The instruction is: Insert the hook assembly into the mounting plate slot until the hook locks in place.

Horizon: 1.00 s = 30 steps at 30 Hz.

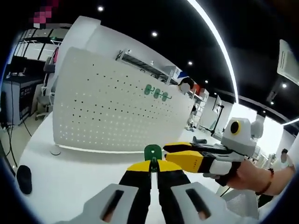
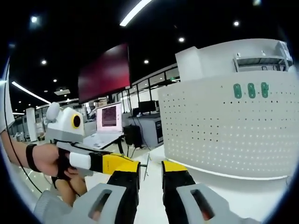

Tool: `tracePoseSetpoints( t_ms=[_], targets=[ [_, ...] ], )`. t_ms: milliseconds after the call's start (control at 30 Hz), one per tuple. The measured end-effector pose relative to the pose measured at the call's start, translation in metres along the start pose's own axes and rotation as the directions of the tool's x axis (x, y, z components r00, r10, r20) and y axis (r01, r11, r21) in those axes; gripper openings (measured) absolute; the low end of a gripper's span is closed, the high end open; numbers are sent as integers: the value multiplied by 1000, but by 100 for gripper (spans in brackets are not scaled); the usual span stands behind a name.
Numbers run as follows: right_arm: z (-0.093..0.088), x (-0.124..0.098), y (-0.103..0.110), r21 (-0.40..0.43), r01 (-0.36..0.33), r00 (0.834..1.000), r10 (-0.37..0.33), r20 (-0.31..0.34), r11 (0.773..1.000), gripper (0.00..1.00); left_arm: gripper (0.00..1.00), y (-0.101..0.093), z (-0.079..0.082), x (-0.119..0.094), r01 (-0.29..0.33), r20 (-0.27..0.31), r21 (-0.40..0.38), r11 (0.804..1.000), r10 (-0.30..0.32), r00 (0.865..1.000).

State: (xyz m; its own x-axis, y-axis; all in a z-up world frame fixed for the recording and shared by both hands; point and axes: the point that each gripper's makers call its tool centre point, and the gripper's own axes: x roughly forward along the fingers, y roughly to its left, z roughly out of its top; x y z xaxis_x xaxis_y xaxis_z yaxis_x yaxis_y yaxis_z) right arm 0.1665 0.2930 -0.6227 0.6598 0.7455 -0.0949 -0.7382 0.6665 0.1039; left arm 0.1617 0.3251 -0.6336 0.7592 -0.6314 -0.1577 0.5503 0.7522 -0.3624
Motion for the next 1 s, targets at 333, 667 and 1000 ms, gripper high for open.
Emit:
tracePoseSetpoints(
  t_ms=[333,667,1000],
  targets=[
    [2,-19,-10,-5,48,999,-48,-2,999,20,3,-5,5,8,1,0,28,1000,-1,1000],
    [-3,-32,-12,1,71,997,-71,-12,997,21,3,-7,15,11,-5,24,60,998,4,1000],
    [-9,-45,-15,2,77,997,-77,-30,997,20,3,-2,23,18,-30,36,84,996,27,999]
  ],
)
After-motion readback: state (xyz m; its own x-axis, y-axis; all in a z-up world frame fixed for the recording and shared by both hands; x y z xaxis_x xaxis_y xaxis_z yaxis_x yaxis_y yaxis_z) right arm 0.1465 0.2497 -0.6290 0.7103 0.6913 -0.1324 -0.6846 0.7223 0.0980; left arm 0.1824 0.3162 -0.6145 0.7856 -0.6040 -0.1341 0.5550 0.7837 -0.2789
